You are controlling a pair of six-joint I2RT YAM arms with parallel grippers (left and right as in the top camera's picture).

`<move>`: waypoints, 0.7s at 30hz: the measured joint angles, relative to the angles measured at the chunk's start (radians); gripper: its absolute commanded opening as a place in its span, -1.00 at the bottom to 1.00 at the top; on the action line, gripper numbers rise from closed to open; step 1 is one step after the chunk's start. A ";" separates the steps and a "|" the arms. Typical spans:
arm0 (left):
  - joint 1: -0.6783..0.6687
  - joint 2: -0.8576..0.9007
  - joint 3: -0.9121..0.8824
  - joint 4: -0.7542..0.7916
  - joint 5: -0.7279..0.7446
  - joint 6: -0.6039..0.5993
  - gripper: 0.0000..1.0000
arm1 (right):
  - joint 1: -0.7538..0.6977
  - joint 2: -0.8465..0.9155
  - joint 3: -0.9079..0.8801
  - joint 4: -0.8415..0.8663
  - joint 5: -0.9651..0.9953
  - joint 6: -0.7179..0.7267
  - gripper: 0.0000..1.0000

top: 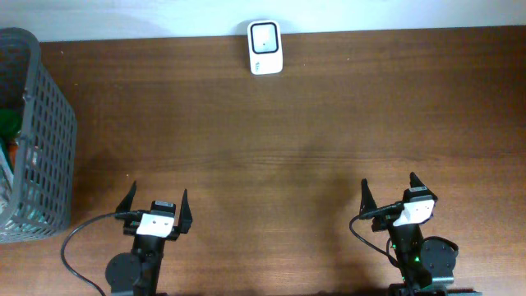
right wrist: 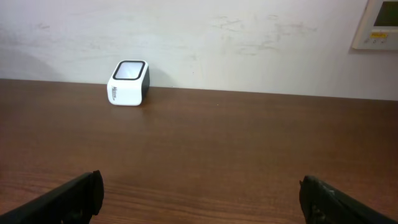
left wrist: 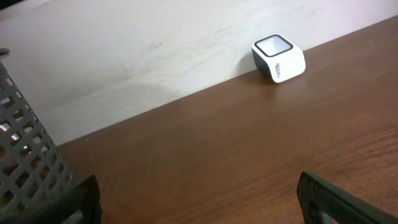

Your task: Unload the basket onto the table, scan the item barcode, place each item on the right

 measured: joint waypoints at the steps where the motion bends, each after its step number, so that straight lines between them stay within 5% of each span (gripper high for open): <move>1: 0.000 0.000 0.000 0.000 0.000 0.000 0.98 | 0.000 0.000 0.000 0.000 0.000 0.000 0.97; 21: 0.000 0.025 0.027 0.044 0.064 -0.020 0.98 | 0.000 0.000 0.000 0.000 0.000 0.000 0.97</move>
